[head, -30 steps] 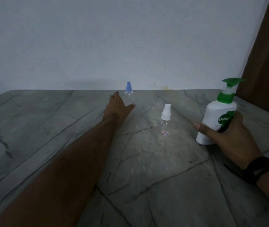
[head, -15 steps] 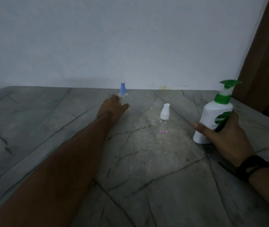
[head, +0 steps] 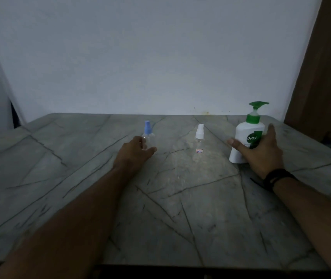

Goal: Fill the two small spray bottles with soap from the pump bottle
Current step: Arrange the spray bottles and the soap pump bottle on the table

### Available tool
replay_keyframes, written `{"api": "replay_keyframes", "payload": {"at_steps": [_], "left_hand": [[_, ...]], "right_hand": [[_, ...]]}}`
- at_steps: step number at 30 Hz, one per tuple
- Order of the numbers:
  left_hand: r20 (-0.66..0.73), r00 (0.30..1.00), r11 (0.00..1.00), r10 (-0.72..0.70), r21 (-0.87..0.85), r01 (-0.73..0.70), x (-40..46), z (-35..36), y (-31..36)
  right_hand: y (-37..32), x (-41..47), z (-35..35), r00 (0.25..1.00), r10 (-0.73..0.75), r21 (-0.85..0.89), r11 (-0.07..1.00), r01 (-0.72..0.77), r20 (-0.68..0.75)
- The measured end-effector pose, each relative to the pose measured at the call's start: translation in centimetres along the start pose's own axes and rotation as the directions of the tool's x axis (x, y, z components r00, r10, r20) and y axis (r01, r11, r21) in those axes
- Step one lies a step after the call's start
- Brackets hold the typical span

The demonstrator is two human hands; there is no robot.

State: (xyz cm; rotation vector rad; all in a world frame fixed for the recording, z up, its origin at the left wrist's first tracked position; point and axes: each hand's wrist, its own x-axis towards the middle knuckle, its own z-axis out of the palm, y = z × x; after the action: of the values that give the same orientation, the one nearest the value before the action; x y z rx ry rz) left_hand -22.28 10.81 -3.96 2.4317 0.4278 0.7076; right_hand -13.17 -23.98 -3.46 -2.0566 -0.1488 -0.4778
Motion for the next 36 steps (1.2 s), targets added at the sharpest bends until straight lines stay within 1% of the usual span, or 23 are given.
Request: {"api": "replay_keyframes", "payload": {"at_steps": [4,6,7,9,10,11,12,14,15,18,20,22,24,27,31,32,33,34,36], "left_hand": [[0.003,1.000,1.000,-0.006,-0.006,0.006,-1.0,-0.2,0.4],[0.010,1.000,1.000,-0.014,-0.013,0.014,-1.0,-0.2,0.5],[0.020,1.000,1.000,-0.020,-0.016,0.020,-0.9,-0.2,0.5],[0.038,0.999,0.999,-0.030,-0.015,0.030,-0.8,-0.1,0.3],[0.040,0.999,0.999,-0.033,-0.009,0.033,-0.7,-0.1,0.2],[0.040,0.999,0.999,-0.034,0.002,0.034,-0.7,0.0,0.2],[0.039,0.999,0.999,-0.035,0.013,0.034,-0.7,0.0,0.2],[0.041,0.998,0.999,-0.036,0.020,0.036,-0.7,0.0,0.2],[0.043,0.998,0.999,-0.038,0.015,0.038,-0.7,0.0,0.2],[0.031,0.999,0.999,-0.041,-0.012,0.041,-0.8,0.1,0.2],[0.008,0.999,0.998,-0.048,-0.045,0.048,-0.8,0.1,0.2],[-0.029,0.998,0.994,-0.059,-0.089,0.056,-0.7,0.0,0.3],[-0.080,0.995,0.991,-0.061,-0.124,0.051,-0.8,-0.1,0.5],[-0.168,0.984,0.986,-0.058,-0.164,0.030,-0.9,-0.2,0.7],[-0.295,0.949,0.968,-0.108,-0.248,0.034,-0.9,-1.0,1.0],[-0.325,0.942,0.970,-0.087,-0.244,0.005,-1.1,-1.2,1.3],[-0.346,0.938,0.972,-0.025,-0.227,-0.058,-1.5,-1.3,1.9],[-0.345,0.936,0.968,0.069,-0.205,-0.147,-2.0,-1.3,3.0],[-0.295,0.915,0.928,0.276,-0.167,-0.334,-2.7,-0.7,5.9]], "right_hand": [[-0.3,-0.7,-0.5,0.998,-0.049,-0.122,0.992,0.043,-0.046],[-1.3,-1.3,-1.2,0.991,-0.077,-0.124,0.990,0.063,-0.109],[-2.0,-1.5,-1.6,0.977,-0.136,-0.125,0.985,0.116,-0.164],[-4.1,-2.3,-2.2,0.907,-0.346,-0.149,0.936,0.318,-0.240],[-5.2,-2.7,-2.2,0.865,-0.442,-0.144,0.897,0.419,-0.238],[-6.3,-3.3,-1.9,0.842,-0.496,-0.107,0.868,0.485,-0.210],[-7.4,-4.0,-1.4,0.847,-0.507,-0.052,0.861,0.506,-0.161],[-8.8,-5.4,0.2,0.889,-0.457,0.042,0.888,0.458,-0.020],[-9.1,-5.8,1.1,0.906,-0.421,0.060,0.906,0.418,0.051],[-8.7,-5.9,3.6,0.917,-0.338,-0.019,0.937,0.350,0.210],[-8.2,-5.3,4.8,0.922,-0.264,-0.099,0.948,0.301,0.283],[-7.8,-4.4,6.0,0.928,-0.179,-0.161,0.957,0.241,0.326],[-7.3,-3.4,6.8,0.931,-0.126,-0.198,0.959,0.203,0.343],[-6.5,-2.3,7.5,0.930,-0.125,-0.206,0.957,0.205,0.346],[-5.7,-1.5,8.0,0.936,-0.144,-0.182,0.960,0.210,0.322],[-5.6,-1.3,8.2,0.934,-0.147,-0.178,0.961,0.213,0.325],[-5.4,-1.2,8.3,0.932,-0.150,-0.175,0.961,0.216,0.329],[-5.2,-1.1,8.4,0.931,-0.153,-0.173,0.960,0.220,0.333],[-4.9,-0.9,8.5,0.930,-0.162,-0.175,0.957,0.229,0.330]]}}
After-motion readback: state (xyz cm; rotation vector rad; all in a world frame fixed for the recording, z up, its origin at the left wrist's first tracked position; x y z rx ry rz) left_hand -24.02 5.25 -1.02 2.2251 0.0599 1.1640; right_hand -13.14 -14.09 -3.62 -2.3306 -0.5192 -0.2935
